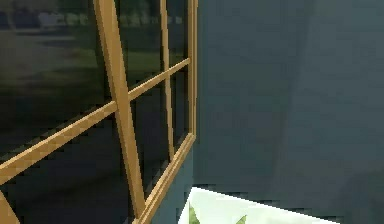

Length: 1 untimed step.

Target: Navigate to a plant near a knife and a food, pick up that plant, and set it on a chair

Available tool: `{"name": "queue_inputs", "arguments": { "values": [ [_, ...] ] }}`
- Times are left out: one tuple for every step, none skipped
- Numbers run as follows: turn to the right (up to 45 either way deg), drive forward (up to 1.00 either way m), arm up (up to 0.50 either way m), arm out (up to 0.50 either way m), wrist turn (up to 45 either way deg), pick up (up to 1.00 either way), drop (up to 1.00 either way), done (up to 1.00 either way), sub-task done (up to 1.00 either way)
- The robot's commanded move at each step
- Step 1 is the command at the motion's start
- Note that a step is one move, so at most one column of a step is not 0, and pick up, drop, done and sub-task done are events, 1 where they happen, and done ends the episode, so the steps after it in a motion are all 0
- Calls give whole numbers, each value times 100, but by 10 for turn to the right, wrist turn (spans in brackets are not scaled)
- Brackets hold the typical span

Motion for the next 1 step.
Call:
{"name": "queue_inputs", "arguments": {
  "values": [
    [0, 0, 0, 30, 0, 0, 0, 0, 0]
  ]
}}
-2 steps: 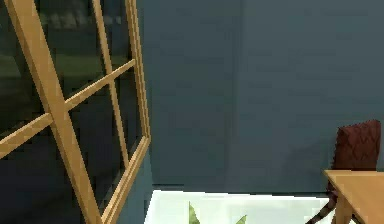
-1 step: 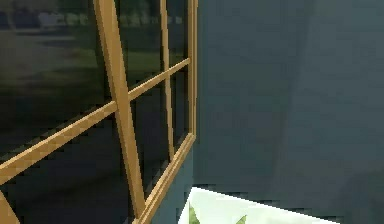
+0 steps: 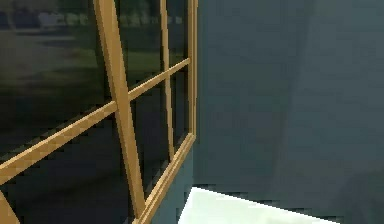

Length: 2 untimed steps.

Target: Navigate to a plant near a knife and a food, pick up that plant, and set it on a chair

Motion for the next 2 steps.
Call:
{"name": "queue_inputs", "arguments": {
  "values": [
    [0, 0, 0, 0, 450, 0, 0, 0, 0],
    [0, 0, 0, 0, 270, 0, 0, 0, 0]
  ]
}}
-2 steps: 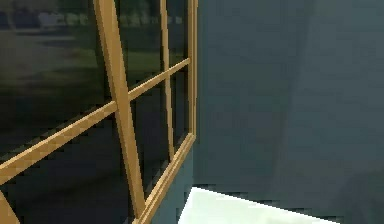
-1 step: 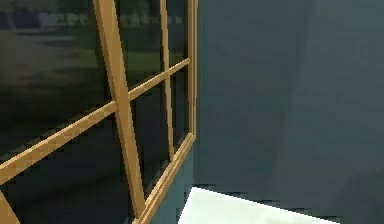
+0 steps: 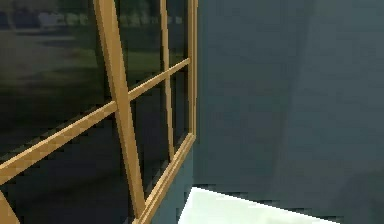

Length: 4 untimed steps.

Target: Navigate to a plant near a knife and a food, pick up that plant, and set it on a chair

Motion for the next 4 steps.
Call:
{"name": "queue_inputs", "arguments": {
  "values": [
    [0, 0, -34, 0, 0, 0, 0, 0, 0],
    [0, 0, -32, 0, 0, 0, 0, 0, 0],
    [0, 0, 0, 0, 0, 0, 100, 0, 0],
    [0, 0, 10, 0, 0, 0, 0, 0, 0]
  ]
}}
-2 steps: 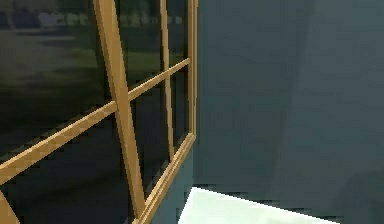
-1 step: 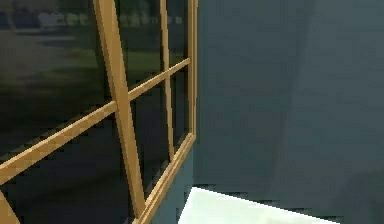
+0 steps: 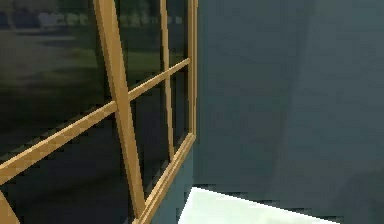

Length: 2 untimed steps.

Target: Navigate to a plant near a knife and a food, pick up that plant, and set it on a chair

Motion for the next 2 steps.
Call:
{"name": "queue_inputs", "arguments": {
  "values": [
    [0, 0, 0, -8, 0, 0, 0, 0, 0],
    [0, 0, 0, 0, 0, 0, 0, 100, 0]
  ]
}}
